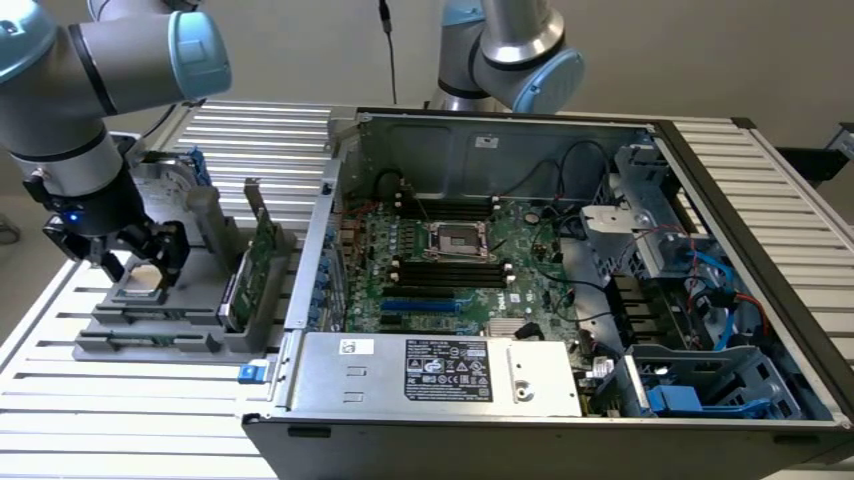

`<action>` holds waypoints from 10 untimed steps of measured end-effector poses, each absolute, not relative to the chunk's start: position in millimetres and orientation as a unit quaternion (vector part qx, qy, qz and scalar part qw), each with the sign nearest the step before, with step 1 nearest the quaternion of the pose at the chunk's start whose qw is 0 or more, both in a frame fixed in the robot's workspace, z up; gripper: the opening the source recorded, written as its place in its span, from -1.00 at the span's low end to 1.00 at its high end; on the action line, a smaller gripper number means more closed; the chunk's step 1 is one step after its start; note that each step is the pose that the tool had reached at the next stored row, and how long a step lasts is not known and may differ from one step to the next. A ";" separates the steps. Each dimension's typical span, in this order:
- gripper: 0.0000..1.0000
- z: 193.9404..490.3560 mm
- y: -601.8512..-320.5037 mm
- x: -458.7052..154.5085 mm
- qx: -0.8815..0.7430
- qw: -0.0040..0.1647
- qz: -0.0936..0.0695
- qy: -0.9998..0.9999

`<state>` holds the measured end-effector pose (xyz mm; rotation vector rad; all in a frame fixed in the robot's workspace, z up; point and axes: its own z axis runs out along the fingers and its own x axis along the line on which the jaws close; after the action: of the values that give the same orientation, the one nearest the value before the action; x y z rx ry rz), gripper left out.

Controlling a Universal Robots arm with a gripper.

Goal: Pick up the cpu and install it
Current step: 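Pick up the cpu and move it towards the insertion slot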

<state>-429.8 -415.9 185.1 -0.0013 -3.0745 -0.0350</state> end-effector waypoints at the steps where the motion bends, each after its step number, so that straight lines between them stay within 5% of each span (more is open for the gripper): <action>1: 0.47 185.0 -416.0 -429.9 -0.001 0.033 -0.011 -0.999; 10: 0.47 184.3 -416.0 -430.4 -0.001 0.033 -0.011 -0.999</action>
<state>-430.4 -416.0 184.3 -0.0038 -3.0746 -0.0351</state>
